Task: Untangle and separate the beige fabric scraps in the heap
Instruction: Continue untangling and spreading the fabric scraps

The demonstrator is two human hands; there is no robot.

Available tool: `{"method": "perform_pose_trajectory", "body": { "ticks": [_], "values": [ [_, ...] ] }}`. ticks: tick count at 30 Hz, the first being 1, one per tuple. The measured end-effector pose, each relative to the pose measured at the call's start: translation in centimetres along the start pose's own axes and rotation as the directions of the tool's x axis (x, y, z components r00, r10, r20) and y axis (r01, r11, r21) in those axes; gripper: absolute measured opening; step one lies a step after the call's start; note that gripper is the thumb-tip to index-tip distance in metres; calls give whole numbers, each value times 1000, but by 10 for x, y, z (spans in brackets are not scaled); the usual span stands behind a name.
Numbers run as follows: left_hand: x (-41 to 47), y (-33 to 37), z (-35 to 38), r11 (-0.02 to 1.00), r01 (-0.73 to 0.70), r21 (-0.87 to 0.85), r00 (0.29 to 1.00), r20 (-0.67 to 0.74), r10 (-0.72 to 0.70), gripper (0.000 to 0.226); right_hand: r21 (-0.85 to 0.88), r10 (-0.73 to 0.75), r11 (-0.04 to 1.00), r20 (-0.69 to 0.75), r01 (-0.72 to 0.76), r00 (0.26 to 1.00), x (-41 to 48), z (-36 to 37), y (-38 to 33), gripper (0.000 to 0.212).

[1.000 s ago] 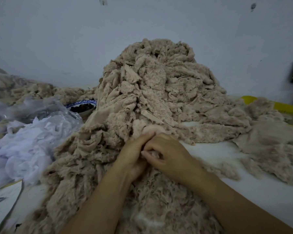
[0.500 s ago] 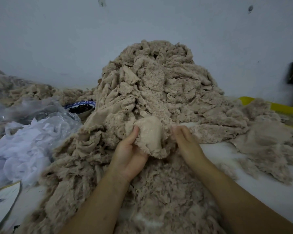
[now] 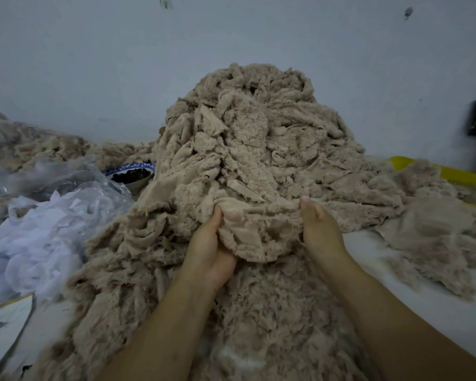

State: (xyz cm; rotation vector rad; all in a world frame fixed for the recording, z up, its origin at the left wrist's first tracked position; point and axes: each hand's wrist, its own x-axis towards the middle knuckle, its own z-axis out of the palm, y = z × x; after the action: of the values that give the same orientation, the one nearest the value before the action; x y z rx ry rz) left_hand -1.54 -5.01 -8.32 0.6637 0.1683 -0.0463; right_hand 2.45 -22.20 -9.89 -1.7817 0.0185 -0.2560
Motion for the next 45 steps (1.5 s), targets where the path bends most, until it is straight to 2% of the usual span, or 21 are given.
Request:
{"method": "perform_pose_trajectory", "body": {
  "ticks": [3,5,8,10,12,15,17,18,20,22,24,26,30,32,34,36,37,39,40,42,45],
  "values": [
    [-5,1,4,986,80,-148,997,27,-77,33,-31,10,999,-56,-12,998,1,2,2,43],
    [-3,3,0,972,49,-230,999,2,-50,30,-21,48,998,-142,-51,989,7,-6,3,41],
    [-2,9,-6,967,1,-254,999,48,12,32,72,92,994,-225,-78,970,12,-17,8,40],
    [-2,10,-6,969,-11,-248,997,78,31,27,22,82,997,-200,-79,976,9,-16,9,43],
    [-2,9,-6,976,-12,-217,994,104,36,25,-118,0,993,-140,-17,990,5,-12,9,37],
    [-3,5,-4,985,6,-170,982,187,27,33,-289,-231,939,-124,187,965,-1,-6,2,17],
    [-3,1,-1,996,2,-93,975,223,19,34,-265,-372,906,-126,330,919,-9,-2,-5,15],
    [-3,-1,-1,999,1,-36,972,234,7,35,-201,-369,914,-58,352,927,-13,2,-7,25],
    [-5,-2,-1,993,26,118,966,254,-56,38,3,-211,976,234,216,949,-25,11,-14,55],
    [-8,-3,-1,949,38,314,953,273,-129,42,194,-32,979,462,-65,886,-31,16,-17,56],
    [-11,-9,-1,871,-2,491,952,269,-149,38,332,55,907,514,-257,856,-27,13,-17,49],
    [-14,-17,-1,777,-37,629,965,226,-136,27,400,105,847,521,-351,847,-22,10,-17,38],
    [-18,-24,3,564,-91,821,979,179,-103,22,476,49,842,399,-253,915,-18,17,-10,14],
    [-19,-23,3,504,-116,856,978,186,-90,26,465,64,861,302,-205,951,-16,15,-12,10],
    [-19,-23,4,566,-158,809,975,219,-40,20,351,142,903,296,-246,945,-16,11,-14,20],
    [-18,-21,5,705,-180,686,963,270,-17,23,234,200,916,439,-327,876,-19,7,-13,41],
    [-18,-21,6,749,-168,641,956,290,-33,27,246,209,887,540,-390,815,-21,6,-13,47],
    [-18,-23,4,731,-144,667,953,293,-80,30,318,204,810,635,-493,745,-24,5,-16,46],
    [-17,-25,2,689,-136,712,953,284,-105,30,347,205,788,630,-508,749,-24,7,-17,41],
    [-15,-26,-1,635,-120,763,963,245,-112,28,418,204,776,543,-473,815,-23,13,-18,31],
    [-11,-22,-2,656,-117,746,982,186,-36,34,487,143,809,377,-328,915,-20,17,-15,23]
  ]
}}
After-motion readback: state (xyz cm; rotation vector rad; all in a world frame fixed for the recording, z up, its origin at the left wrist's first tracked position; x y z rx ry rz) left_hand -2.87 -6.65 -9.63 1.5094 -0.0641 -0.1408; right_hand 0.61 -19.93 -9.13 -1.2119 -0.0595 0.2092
